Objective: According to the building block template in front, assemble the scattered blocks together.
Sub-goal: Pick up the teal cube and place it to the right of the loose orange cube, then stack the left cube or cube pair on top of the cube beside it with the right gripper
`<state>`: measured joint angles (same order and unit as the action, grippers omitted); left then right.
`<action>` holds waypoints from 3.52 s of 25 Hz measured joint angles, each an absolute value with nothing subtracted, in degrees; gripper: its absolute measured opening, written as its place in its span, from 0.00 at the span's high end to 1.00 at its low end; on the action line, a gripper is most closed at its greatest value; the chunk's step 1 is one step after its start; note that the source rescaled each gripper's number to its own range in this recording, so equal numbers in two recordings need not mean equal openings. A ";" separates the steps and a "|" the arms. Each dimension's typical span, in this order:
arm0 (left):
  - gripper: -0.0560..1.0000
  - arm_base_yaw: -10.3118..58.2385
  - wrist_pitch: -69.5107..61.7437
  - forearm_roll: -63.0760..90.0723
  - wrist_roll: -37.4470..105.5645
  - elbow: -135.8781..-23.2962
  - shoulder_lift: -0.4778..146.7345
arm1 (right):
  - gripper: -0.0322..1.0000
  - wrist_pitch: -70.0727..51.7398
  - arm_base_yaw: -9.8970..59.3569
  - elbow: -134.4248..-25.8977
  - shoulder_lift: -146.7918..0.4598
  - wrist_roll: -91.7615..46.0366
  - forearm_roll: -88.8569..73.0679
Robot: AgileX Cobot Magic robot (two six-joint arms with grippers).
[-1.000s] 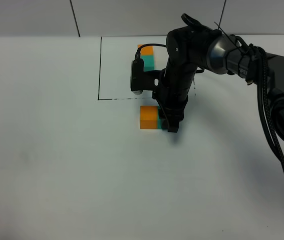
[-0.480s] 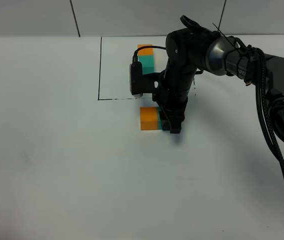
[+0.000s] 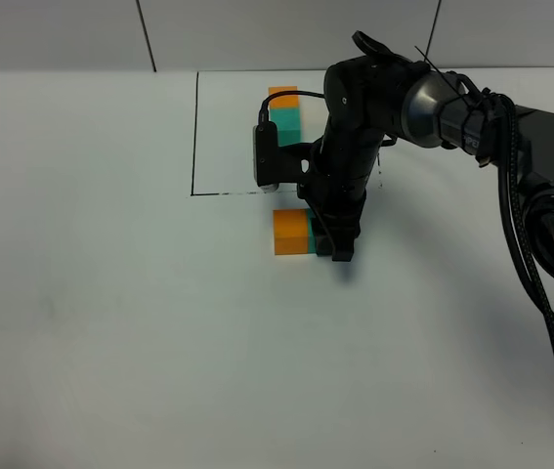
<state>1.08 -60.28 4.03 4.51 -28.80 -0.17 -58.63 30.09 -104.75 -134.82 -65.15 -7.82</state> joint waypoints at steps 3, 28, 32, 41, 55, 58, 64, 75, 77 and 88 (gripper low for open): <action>0.56 1.08 -60.28 4.03 4.51 -28.80 -0.17 | 0.93 -58.54 30.09 -104.75 -134.82 -64.79 -7.86; 0.56 1.08 -60.28 4.03 4.51 -28.80 -0.17 | 0.34 -46.04 15.66 -71.23 -98.11 -36.68 -11.72; 0.56 1.08 -60.28 4.03 4.51 -28.80 -0.17 | 0.34 -36.84 13.96 -58.17 -88.57 -29.07 -11.28; 0.56 1.08 -60.28 4.03 4.51 -28.80 -0.17 | 0.33 -34.21 13.33 -53.77 -83.88 -27.82 -10.24; 0.56 1.08 -60.28 4.03 4.51 -28.80 -0.17 | 0.33 -55.72 25.58 -89.79 -114.16 -46.65 -8.33; 0.56 1.08 -60.28 4.03 4.51 -28.80 -0.17 | 0.33 -58.79 28.99 -97.09 -120.97 -50.73 -8.28; 0.56 1.08 -60.28 4.03 4.51 -28.80 -0.17 | 0.33 -60.95 32.36 -103.67 -128.65 -54.70 -8.27; 0.56 1.08 -60.28 4.03 4.51 -28.80 -0.17 | 0.33 -58.24 32.81 -104.28 -131.92 -56.39 -6.74; 0.56 1.08 -60.28 4.03 4.51 -28.80 -0.17 | 0.33 -57.44 32.81 -104.41 -132.44 -56.39 -6.74; 0.56 1.08 -60.28 4.03 4.51 -28.80 -0.17 | 0.34 -55.01 32.81 -104.66 -133.83 -56.39 -6.56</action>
<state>1.08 -60.28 4.03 4.51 -28.80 -0.17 -55.01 32.81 -104.66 -133.83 -56.39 -6.56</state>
